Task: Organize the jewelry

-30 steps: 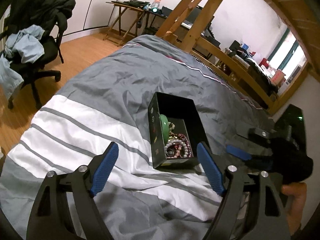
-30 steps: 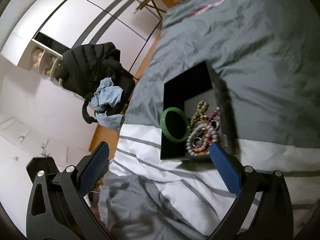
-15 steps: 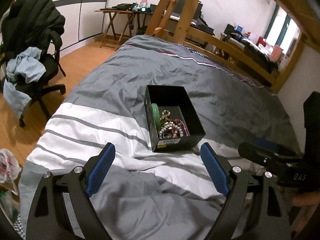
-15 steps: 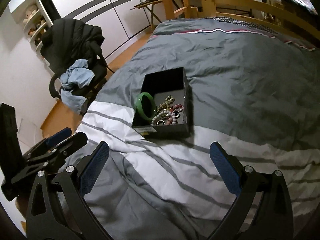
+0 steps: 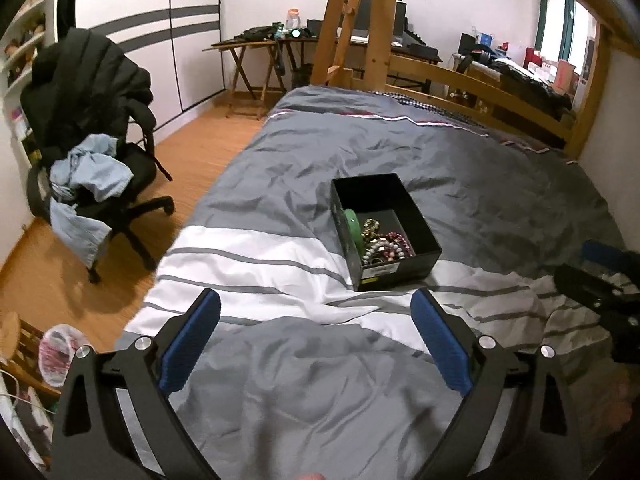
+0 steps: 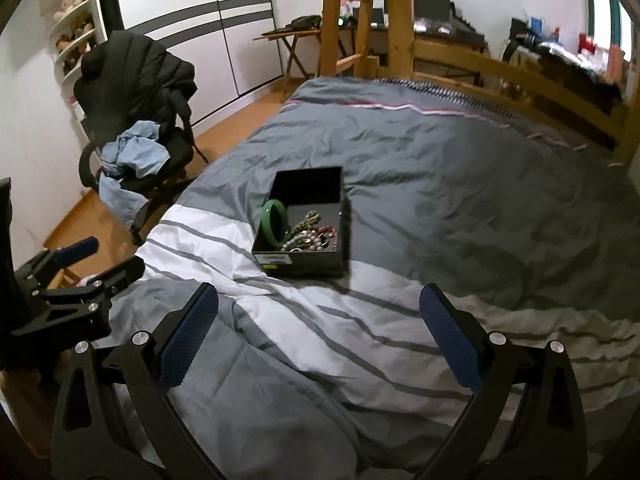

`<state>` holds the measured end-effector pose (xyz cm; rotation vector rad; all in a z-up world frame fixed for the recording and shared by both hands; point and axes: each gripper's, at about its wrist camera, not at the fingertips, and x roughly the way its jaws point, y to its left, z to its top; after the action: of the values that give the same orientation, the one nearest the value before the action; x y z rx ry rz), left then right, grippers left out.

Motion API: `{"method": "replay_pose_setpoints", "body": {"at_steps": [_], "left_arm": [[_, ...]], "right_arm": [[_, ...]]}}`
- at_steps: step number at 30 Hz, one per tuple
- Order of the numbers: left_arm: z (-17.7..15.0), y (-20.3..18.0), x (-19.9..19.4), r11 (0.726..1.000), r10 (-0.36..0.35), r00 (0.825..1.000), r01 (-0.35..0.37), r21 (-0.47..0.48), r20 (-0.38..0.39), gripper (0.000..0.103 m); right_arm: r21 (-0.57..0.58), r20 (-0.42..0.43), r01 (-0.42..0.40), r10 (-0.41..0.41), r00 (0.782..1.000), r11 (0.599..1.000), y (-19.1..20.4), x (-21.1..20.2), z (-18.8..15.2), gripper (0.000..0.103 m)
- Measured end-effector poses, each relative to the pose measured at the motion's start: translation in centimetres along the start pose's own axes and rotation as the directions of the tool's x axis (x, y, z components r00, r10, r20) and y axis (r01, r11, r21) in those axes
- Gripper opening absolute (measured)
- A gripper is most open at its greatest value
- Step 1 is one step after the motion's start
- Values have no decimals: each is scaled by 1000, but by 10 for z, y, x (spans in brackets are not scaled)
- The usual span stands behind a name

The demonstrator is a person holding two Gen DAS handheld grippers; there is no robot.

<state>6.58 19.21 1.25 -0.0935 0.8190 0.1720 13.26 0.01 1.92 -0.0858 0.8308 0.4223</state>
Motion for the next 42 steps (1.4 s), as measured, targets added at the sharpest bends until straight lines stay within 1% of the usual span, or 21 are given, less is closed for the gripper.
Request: {"method": "replay_pose_setpoints", "body": {"at_steps": [2,6,8,11,14,18,27,30,31,42], "left_arm": [[2,-2,-6,1000,15,1000,-15,16,6,94],[5,-6,-14,999,15,1000,-16,34,8,94],[6,-8,-17,999,5,1000,-5,44,7,94],[6,-12,-20,998,-19,1000,18,59,2,94],[5,-17,-18,997,-28,1000,28,66,-10,94],[1,-22,-14,996,-13,1000,15,84,-23,94],[-2,-29,-12,995,-27,999,31,99,-40,94],[-4,-29,-11,995,-14,999,19,95,-52,94],[-5,-30,-10,995,-20,998,26,101,-56,94],[-7,-33,-14,993,-47,998,52,107,-47,94]], "right_arm": [[-2,14,2,-2,1000,1000,3,-9,0,99],[3,6,-17,17,1000,1000,4,-15,-3,99],[12,0,-29,29,1000,1000,4,-15,-4,99],[7,-5,-25,25,1000,1000,5,-16,-8,99],[1,-8,-30,30,1000,1000,8,-17,-11,99],[0,-11,-31,31,999,1000,8,-18,-13,99],[6,-15,-36,36,999,999,4,-20,-16,99],[5,-16,-34,34,999,999,4,-20,-16,99],[8,-16,-35,35,999,999,3,-20,-16,99],[7,-20,-35,35,999,999,-2,-22,-17,99]]}}
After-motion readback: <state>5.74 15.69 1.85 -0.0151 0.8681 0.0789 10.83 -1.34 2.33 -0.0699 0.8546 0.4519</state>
